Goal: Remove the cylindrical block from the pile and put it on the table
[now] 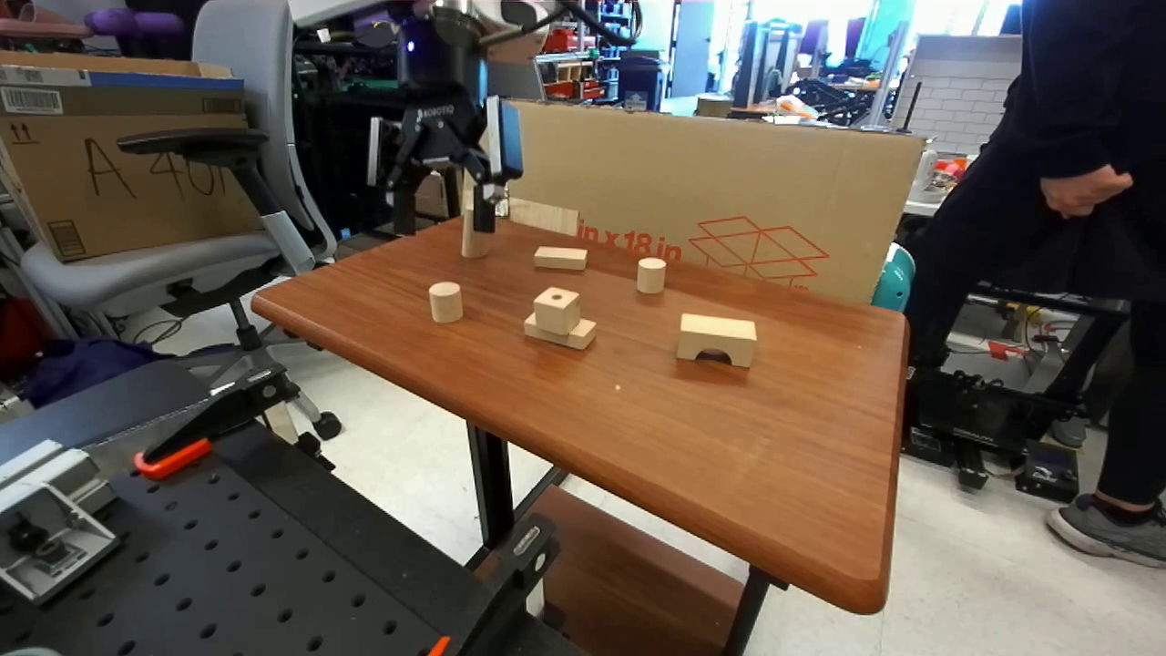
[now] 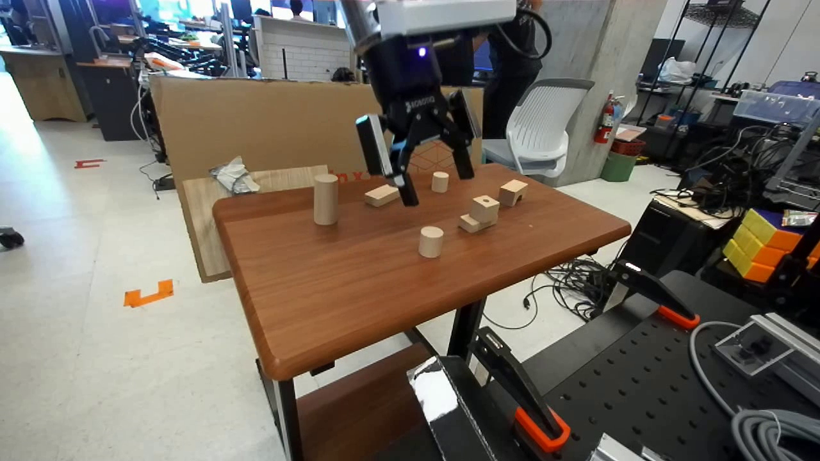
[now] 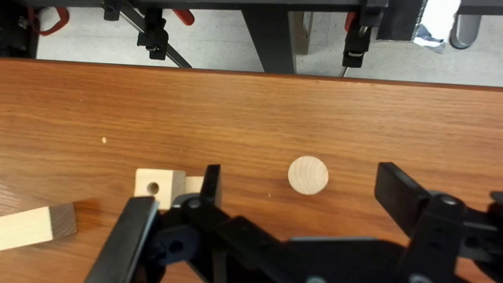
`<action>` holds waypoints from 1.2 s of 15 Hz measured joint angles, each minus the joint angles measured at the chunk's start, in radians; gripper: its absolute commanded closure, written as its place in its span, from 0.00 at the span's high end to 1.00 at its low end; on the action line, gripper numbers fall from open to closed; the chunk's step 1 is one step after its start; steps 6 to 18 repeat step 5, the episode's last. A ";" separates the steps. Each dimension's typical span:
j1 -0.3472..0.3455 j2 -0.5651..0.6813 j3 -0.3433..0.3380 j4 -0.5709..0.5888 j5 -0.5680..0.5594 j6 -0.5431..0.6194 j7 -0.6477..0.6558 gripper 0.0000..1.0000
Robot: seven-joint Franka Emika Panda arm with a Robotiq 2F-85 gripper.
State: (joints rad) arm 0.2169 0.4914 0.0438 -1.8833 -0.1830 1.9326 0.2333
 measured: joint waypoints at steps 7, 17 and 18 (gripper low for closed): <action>-0.087 -0.192 -0.009 -0.024 0.050 -0.096 -0.058 1.00; -0.087 -0.192 -0.009 -0.024 0.050 -0.096 -0.058 1.00; -0.087 -0.192 -0.009 -0.024 0.050 -0.096 -0.058 1.00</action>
